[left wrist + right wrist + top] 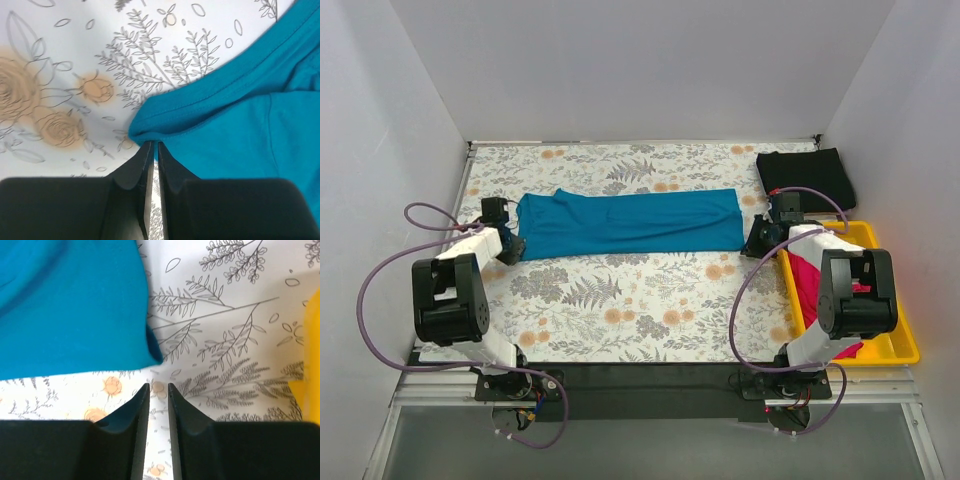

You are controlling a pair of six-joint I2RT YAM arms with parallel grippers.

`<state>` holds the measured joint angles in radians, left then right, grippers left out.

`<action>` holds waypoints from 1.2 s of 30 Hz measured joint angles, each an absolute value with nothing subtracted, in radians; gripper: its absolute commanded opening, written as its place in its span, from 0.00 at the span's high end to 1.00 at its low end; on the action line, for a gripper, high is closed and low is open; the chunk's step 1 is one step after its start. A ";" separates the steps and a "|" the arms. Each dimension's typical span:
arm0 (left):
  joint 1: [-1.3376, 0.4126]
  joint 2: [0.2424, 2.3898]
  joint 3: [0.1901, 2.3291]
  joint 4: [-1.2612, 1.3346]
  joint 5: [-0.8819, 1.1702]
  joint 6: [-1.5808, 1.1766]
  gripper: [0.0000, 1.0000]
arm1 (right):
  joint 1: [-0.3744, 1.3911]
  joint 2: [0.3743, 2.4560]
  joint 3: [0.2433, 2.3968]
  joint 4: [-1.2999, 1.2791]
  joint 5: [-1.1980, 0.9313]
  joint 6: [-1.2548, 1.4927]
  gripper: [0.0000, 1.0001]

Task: Fold and stack the t-shirts
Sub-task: Fold the tshirt

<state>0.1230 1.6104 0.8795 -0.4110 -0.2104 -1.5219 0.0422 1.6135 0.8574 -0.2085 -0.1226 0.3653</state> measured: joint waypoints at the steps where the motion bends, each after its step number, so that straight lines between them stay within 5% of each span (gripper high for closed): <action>1: 0.124 1.599 0.877 -0.424 -0.211 -1.516 0.89 | 0.043 1.599 0.857 -0.228 -0.122 0.363 0.70; 6: 0.114 1.539 0.902 -0.474 -0.211 -1.488 0.79 | 0.052 1.564 0.906 -0.276 -0.138 0.361 0.58; 11: 0.055 1.510 0.986 -0.476 -0.210 -1.480 0.79 | 0.090 1.602 0.996 -0.265 -0.169 0.360 0.57; 19: 0.014 1.683 0.998 -0.416 -0.199 -1.472 0.89 | 0.112 1.765 1.028 -0.231 -0.195 0.360 0.56; 24: 0.023 1.700 0.954 -0.384 -0.197 -1.498 0.91 | 0.109 1.757 1.003 -0.189 -0.211 0.348 0.46; 32: 0.079 1.560 0.816 -0.406 -0.195 -1.518 0.91 | 0.114 1.583 0.807 -0.169 -0.220 0.305 0.41; 36: 0.104 1.438 0.742 -0.510 -0.222 -1.508 0.78 | 0.115 1.414 0.674 -0.253 -0.222 0.280 0.41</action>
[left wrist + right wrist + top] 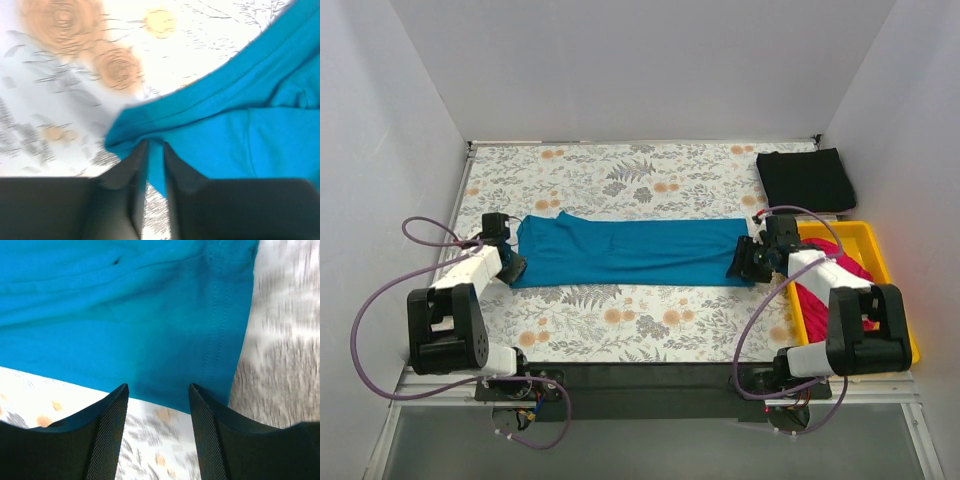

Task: Fold and stack the t-shirts
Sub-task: Fold the tshirt

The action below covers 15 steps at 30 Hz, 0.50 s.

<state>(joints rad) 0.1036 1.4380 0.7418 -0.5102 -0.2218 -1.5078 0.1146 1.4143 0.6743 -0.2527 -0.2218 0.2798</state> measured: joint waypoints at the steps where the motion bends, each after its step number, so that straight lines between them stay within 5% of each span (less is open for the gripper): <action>1: 0.106 1.414 0.737 -0.535 -0.228 -1.499 0.75 | 0.116 1.376 0.653 -0.281 -0.218 0.273 0.41; 9: 0.098 1.279 0.774 -0.575 -0.244 -1.436 0.43 | 0.287 1.296 0.762 -0.517 -0.157 0.191 0.45; 15: 0.046 1.258 0.800 -0.537 -0.237 -1.399 0.41 | 0.459 1.489 1.073 -0.436 -0.181 0.096 0.50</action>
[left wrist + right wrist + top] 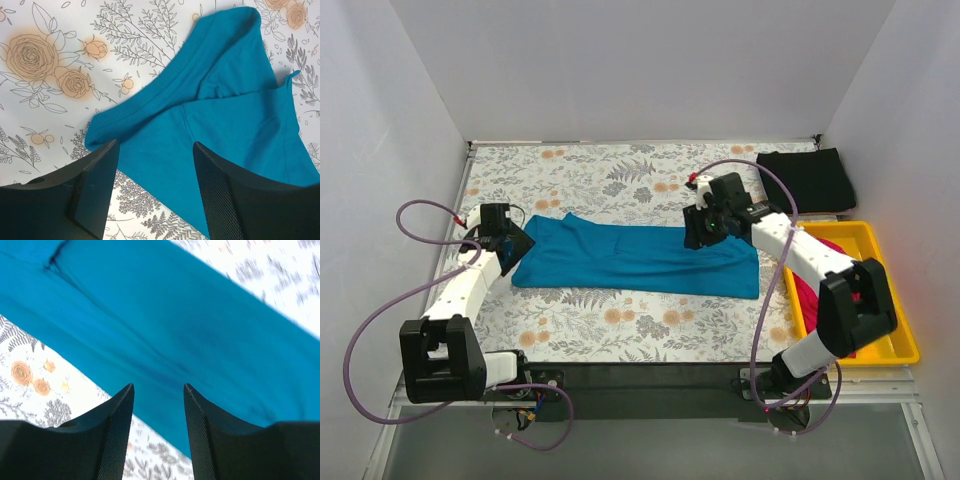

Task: Fold and stack the t-shirts
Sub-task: Fold the tshirt

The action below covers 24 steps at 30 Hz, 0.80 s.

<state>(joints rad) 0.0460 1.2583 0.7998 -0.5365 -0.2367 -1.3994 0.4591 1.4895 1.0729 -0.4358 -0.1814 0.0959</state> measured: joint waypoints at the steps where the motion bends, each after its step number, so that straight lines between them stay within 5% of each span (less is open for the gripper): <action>1: 0.041 1.258 0.794 -0.531 -0.236 -1.398 0.41 | 0.476 1.523 1.102 -0.421 -0.186 0.080 0.50; 17: -0.054 1.253 0.652 -0.450 -0.256 -1.402 0.44 | 0.616 1.877 1.255 -0.385 -0.212 -0.128 0.53; 24: -0.055 1.253 0.653 -0.439 -0.266 -1.402 0.44 | 0.640 1.899 1.261 -0.385 -0.201 -0.157 0.68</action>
